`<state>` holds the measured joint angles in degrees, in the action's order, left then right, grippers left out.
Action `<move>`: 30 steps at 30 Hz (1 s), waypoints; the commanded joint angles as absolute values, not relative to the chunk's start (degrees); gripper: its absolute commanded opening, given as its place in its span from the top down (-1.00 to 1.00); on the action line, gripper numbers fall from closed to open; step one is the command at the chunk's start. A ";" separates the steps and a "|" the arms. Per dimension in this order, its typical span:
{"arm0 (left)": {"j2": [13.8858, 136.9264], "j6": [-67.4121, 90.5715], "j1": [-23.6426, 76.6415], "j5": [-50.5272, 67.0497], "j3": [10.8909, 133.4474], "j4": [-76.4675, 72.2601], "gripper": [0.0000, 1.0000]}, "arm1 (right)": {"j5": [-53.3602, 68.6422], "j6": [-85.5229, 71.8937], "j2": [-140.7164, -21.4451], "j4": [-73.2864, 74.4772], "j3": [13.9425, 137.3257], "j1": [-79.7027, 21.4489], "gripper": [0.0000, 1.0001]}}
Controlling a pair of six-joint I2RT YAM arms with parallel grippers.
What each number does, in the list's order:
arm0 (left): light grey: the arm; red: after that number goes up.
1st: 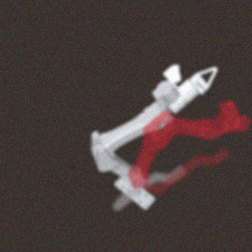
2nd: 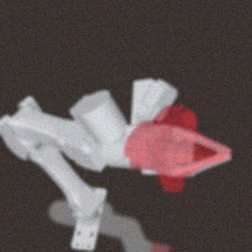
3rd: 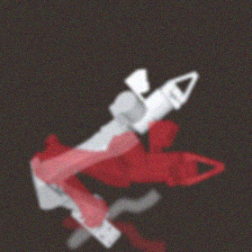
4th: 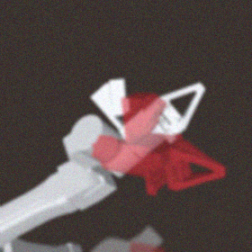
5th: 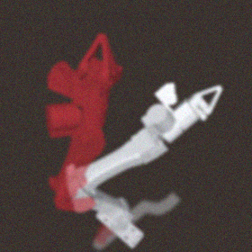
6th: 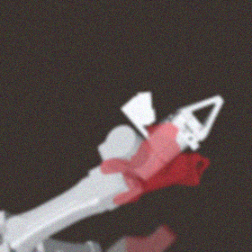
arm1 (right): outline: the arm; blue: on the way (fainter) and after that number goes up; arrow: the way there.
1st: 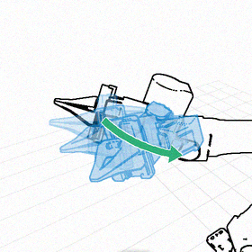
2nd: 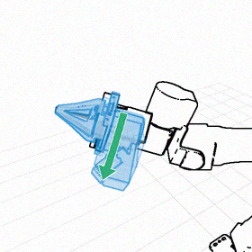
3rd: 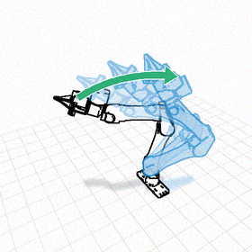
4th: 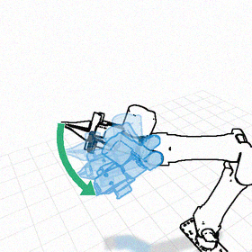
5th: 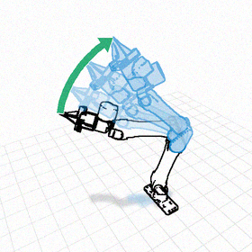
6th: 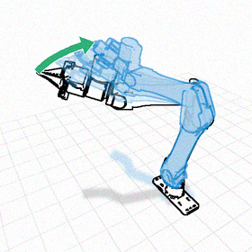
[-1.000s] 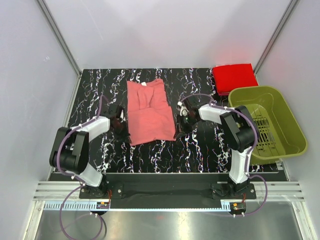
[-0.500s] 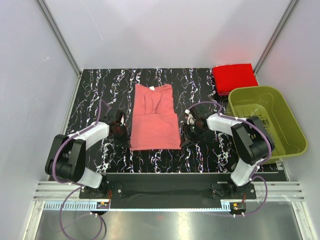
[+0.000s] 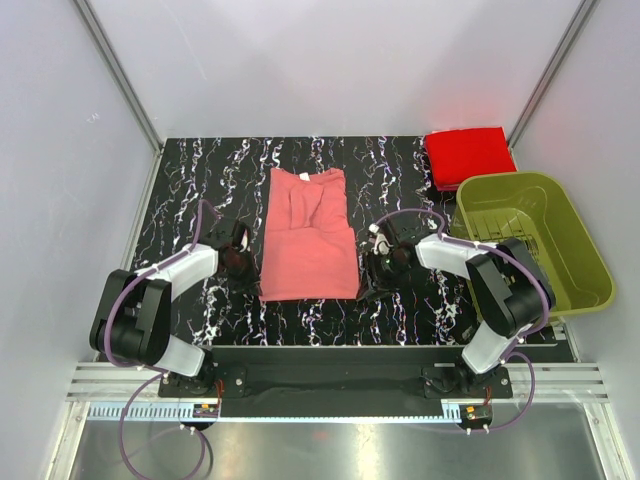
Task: Fold and stack the t-shirts
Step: Fold the tshirt
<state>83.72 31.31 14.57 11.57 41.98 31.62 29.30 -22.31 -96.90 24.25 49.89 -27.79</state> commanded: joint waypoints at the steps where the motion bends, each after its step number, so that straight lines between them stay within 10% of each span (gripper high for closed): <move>1: 81.91 29.80 14.68 9.93 42.80 32.61 1.00 | 29.80 -21.10 -95.62 21.89 48.78 -28.83 0.11; 11: 82.35 29.79 14.77 9.93 42.98 32.34 1.00 | 29.53 -20.30 -98.26 19.34 48.78 -29.79 0.31; 17: 80.69 29.97 15.20 10.63 42.54 31.73 1.00 | 26.64 -19.60 -95.54 20.74 47.82 -29.71 1.00; 30: 70.75 32.17 17.31 8.53 45.35 37.97 1.00 | 23.91 -24.16 -83.14 22.42 45.18 -29.79 0.96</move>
<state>71.99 31.62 17.21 10.37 43.55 36.58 25.52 -22.44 -85.12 22.55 45.74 -29.30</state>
